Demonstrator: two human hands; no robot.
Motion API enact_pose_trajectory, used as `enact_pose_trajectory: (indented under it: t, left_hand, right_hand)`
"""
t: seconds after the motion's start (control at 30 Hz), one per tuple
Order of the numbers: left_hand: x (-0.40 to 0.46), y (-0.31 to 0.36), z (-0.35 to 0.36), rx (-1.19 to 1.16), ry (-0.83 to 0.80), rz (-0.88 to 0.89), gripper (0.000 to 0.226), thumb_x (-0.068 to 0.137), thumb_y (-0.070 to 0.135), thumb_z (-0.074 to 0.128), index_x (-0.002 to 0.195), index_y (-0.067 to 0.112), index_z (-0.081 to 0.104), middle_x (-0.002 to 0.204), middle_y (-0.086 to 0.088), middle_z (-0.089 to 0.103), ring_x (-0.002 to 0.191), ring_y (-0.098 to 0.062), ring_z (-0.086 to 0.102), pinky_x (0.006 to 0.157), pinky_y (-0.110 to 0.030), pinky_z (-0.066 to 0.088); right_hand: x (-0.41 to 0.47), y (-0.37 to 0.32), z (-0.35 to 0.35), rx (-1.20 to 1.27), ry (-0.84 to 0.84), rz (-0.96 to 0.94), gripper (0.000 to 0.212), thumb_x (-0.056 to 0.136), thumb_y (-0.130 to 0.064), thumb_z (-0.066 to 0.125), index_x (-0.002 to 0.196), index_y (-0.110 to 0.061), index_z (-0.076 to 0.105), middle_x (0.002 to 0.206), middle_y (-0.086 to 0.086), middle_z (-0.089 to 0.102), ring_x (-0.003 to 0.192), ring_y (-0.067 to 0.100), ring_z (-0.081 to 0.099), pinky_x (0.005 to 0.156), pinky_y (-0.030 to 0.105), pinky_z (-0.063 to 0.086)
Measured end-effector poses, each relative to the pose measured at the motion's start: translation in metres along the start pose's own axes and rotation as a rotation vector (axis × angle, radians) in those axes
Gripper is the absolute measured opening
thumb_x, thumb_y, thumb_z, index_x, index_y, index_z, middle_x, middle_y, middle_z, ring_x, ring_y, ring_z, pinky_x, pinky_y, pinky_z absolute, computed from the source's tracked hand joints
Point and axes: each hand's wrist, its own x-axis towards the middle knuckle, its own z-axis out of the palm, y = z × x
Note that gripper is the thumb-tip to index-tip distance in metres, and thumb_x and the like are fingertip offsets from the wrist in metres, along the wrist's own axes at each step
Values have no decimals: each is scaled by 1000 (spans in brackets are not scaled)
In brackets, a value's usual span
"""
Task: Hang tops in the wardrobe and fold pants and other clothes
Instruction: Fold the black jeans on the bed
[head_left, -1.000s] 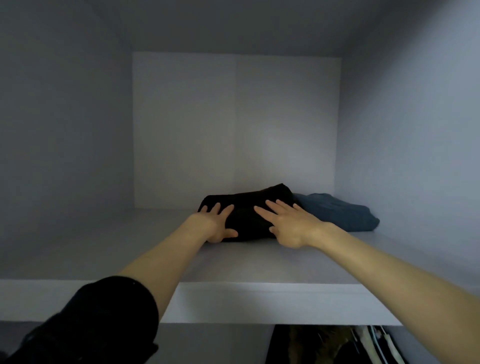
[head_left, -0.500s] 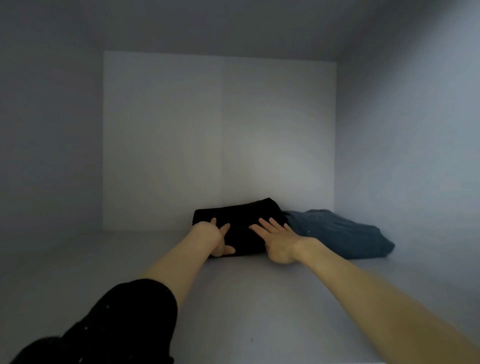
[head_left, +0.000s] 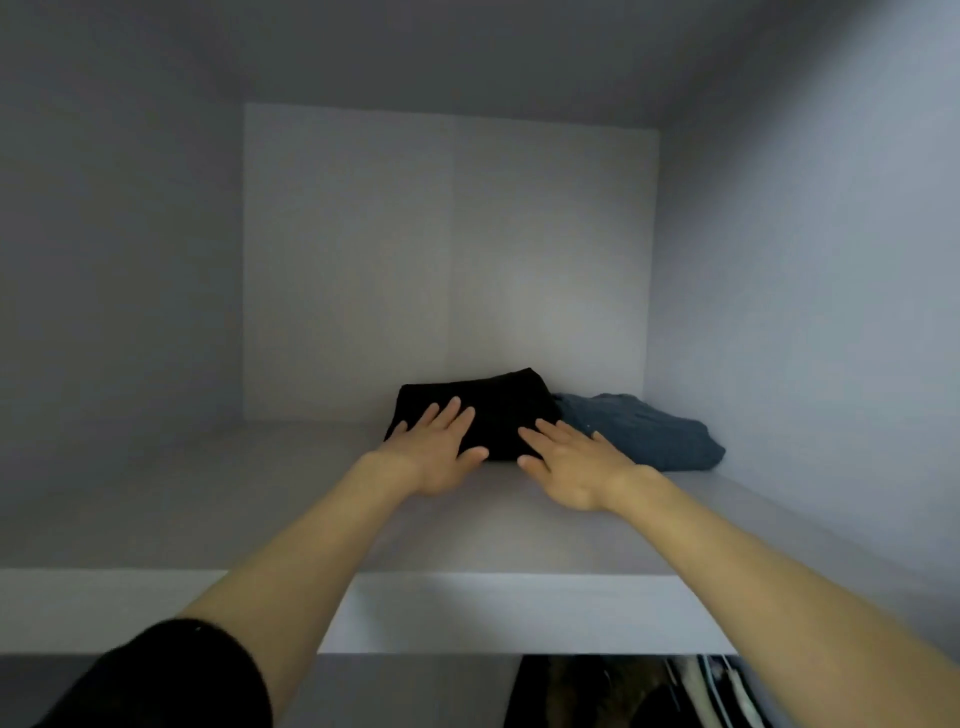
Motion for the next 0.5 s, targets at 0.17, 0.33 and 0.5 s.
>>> enact_pose_trajectory:
  t: [0.17, 0.33, 0.5]
  left_hand:
    - [-62, 33, -5, -289, 175, 121, 58, 100, 44, 29, 151, 24, 8, 159, 2, -1, 145, -17, -5, 118, -40, 3]
    - [-140, 73, 4, -504, 240, 369, 52, 100, 32, 36, 148, 19, 21, 157, -2, 13, 145, -15, 1, 113, -24, 5]
    - [-217, 101, 35, -664, 256, 584, 48, 99, 33, 39, 145, 24, 29, 148, 9, 33, 134, -1, 26, 101, -7, 16]
  right_hand:
    - [-77, -9, -23, 7, 169, 28, 54, 101, -48, 19, 150, -27, 15, 159, -2, 11, 146, 18, 7, 117, 49, 5]
    - [-186, -18, -17, 54, 318, 192, 53, 100, -44, 26, 149, -26, 20, 156, 0, 22, 142, 18, 21, 115, 44, 18]
    - [-292, -49, 11, 209, 478, 371, 50, 100, -38, 33, 147, -24, 26, 150, 3, 34, 133, 25, 36, 107, 39, 32]
